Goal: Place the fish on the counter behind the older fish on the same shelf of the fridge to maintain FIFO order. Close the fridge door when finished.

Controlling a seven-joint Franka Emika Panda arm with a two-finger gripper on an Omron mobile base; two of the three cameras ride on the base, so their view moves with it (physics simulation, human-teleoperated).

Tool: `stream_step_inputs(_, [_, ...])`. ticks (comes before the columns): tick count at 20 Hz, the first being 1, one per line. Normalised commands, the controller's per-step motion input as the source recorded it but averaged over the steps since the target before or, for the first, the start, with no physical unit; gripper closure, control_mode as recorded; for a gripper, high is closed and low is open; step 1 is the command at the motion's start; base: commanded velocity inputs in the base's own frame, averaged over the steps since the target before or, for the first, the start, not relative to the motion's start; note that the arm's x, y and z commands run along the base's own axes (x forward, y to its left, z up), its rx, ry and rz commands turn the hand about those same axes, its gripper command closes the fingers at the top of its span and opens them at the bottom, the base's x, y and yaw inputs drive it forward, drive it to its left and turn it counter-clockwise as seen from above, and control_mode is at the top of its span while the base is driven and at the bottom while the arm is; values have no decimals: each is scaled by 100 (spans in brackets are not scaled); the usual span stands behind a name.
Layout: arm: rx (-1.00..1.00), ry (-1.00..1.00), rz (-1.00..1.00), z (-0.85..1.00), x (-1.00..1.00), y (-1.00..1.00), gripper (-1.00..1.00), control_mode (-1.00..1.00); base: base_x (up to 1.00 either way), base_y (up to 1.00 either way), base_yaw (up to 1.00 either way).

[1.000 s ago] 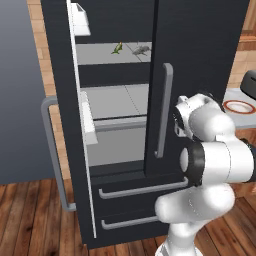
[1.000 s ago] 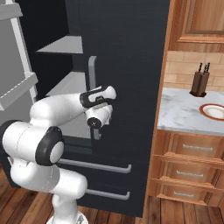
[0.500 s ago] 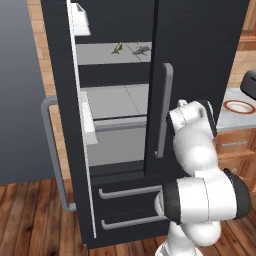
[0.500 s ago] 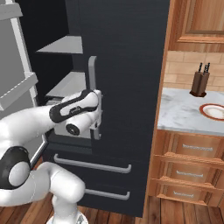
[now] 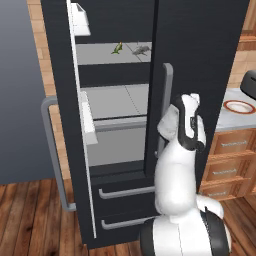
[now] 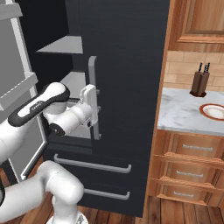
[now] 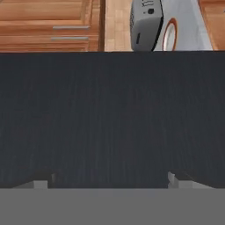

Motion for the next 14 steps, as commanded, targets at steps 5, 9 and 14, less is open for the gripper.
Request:
stream_step_inputs(5, [-17, 3, -12, 41, -70, 0, -100, -100, 0, 0, 0])
stream_step_inputs(9, [-9, 0, -2, -7, -38, -4, -100, -100, 0, 0, 0])
stream_step_inputs(14, [-18, -9, -11, 41, -100, 1, -100, -100, 0, 0, 0])
